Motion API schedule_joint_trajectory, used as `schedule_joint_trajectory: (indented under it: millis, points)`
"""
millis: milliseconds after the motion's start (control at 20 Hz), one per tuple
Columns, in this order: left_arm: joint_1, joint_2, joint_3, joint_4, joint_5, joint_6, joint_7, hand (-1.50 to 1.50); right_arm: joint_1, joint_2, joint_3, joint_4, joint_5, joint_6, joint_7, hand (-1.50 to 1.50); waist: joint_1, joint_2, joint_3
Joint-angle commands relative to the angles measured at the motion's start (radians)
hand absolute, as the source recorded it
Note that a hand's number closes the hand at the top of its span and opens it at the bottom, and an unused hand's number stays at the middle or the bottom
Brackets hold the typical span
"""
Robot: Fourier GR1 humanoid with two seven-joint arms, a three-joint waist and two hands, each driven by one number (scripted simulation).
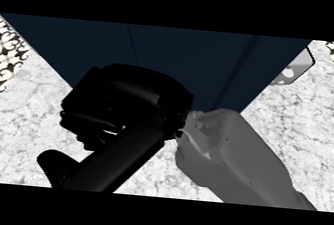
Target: Pick up the bottled water, place it into the cabinet and close the cabinet
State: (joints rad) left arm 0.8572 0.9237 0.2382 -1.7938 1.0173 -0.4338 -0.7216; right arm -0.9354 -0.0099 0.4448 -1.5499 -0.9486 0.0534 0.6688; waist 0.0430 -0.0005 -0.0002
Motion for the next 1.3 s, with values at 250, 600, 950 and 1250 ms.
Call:
schedule_joint_trajectory:
  millis: [250, 600, 950, 1250]
  points:
    - [0.054, -0.094, 0.095, -0.053, -0.013, -0.086, 0.028, -1.5, 0.004, -0.011, -0.117, 0.244, 0.053, 0.14, -0.082, 1.5, -0.014, 0.002, 0.001]
    - [0.001, -0.091, 0.143, -0.009, 0.018, -0.137, 0.105, -1.5, -0.011, -0.066, -0.208, 0.402, 0.17, 0.296, -0.275, 1.5, -0.016, 0.006, 0.0]
    - [-0.057, -0.204, 0.079, 0.008, -0.09, -0.113, 0.12, -1.5, -0.155, -0.067, -0.281, 0.456, 0.217, 0.254, -0.302, 1.5, -0.021, 0.003, -0.001]
    - [-0.054, -0.172, 0.109, -0.048, -0.041, -0.094, 0.177, -1.5, -0.215, -0.057, -0.306, 0.509, 0.335, 0.182, -0.42, -1.5, -0.008, 0.009, -0.001]
